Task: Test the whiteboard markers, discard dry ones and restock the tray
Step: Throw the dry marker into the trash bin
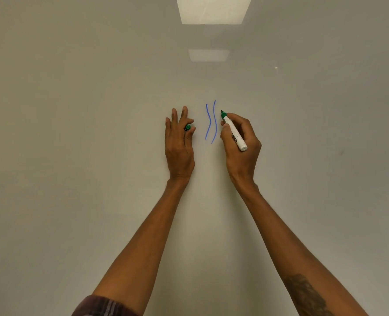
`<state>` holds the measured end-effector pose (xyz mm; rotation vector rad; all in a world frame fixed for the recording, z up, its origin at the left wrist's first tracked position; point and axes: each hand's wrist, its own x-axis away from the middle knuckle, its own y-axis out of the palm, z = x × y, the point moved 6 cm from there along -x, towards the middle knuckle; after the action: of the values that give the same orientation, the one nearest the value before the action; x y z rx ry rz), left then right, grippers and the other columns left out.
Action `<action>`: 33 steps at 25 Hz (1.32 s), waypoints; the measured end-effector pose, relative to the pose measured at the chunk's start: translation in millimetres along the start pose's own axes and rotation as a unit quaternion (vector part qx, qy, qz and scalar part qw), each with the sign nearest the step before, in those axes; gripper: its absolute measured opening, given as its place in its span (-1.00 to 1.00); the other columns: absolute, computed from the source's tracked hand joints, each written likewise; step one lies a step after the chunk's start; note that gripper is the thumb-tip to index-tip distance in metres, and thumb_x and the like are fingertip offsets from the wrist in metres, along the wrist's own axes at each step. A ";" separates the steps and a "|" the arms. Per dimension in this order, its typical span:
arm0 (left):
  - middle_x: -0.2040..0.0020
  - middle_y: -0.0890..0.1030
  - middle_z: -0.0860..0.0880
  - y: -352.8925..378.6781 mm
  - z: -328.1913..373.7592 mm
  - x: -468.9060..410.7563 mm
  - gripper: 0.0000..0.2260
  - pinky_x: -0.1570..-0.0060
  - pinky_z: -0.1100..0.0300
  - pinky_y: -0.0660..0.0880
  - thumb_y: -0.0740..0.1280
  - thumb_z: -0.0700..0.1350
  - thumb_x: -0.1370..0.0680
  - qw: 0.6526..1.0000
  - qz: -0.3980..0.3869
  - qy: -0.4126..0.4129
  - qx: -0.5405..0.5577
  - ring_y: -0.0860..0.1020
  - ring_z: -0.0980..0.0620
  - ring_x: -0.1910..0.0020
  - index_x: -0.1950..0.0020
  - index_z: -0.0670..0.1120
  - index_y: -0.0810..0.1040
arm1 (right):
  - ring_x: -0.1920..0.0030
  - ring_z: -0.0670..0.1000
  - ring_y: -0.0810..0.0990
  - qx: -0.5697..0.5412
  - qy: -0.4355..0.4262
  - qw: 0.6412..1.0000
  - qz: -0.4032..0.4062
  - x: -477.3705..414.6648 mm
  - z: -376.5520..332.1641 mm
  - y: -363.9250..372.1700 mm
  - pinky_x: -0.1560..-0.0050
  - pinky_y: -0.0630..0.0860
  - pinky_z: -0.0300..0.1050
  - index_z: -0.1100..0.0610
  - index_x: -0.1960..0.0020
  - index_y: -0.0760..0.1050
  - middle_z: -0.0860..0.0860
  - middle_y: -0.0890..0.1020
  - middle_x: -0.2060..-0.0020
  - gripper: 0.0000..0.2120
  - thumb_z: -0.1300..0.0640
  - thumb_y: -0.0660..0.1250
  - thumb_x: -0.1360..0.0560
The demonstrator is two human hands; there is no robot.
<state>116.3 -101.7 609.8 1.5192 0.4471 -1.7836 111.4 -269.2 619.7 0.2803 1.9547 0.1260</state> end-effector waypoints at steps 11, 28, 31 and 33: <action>-0.46 0.07 0.43 -2.0 7.7 0.6 -0.62 -0.46 -0.18 0.27 0.23 -0.18 -0.65 1.000 -0.001 0.011 -0.027 -0.02 0.41 -0.51 -0.46 -0.25 0.38 | 0.27 -0.04 0.57 0.129 -0.090 0.987 -0.016 7.4 0.8 -4.1 0.25 0.47 -0.23 0.22 -0.14 0.60 0.03 0.64 0.18 -0.78 0.18 0.36 -0.51; -0.48 0.38 0.04 -1.7 3.0 3.7 -0.70 -0.52 -0.06 0.19 0.27 -0.25 -0.64 0.999 0.009 0.049 -0.018 0.10 0.24 -0.54 -0.36 -0.06 0.40 | 0.30 0.00 0.53 0.157 -0.095 0.983 0.014 19.7 8.6 -19.1 0.28 0.47 -0.07 0.22 -0.09 0.61 0.04 0.60 0.22 -0.81 0.25 0.36 -0.49; -0.45 0.44 -0.10 -0.5 0.9 2.8 -0.76 -0.55 -0.04 0.15 0.27 -0.23 -0.65 0.999 -0.011 0.039 -0.032 0.23 0.00 -0.54 -0.32 -0.14 0.50 | 0.30 -0.02 0.55 0.145 -0.056 0.988 -0.001 54.4 18.8 -24.8 0.30 0.50 -0.04 0.22 -0.09 0.62 0.02 0.62 0.20 -0.82 0.26 0.37 -0.49; -0.42 0.47 -0.11 -3.4 -0.9 7.8 -0.83 -0.54 -0.05 0.17 0.28 -0.23 -0.64 0.999 -0.019 0.013 -0.025 0.29 -0.04 -0.52 -0.22 -0.18 0.56 | 0.20 0.00 0.62 0.059 0.041 0.997 -0.015 61.8 24.5 -28.3 0.19 0.58 -0.01 0.20 -0.10 0.62 0.04 0.67 0.14 -0.82 0.24 0.36 -0.52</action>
<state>114.2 -101.2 601.5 1.5096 0.5332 -1.7707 107.2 -281.9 548.7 0.3278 2.0506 0.0014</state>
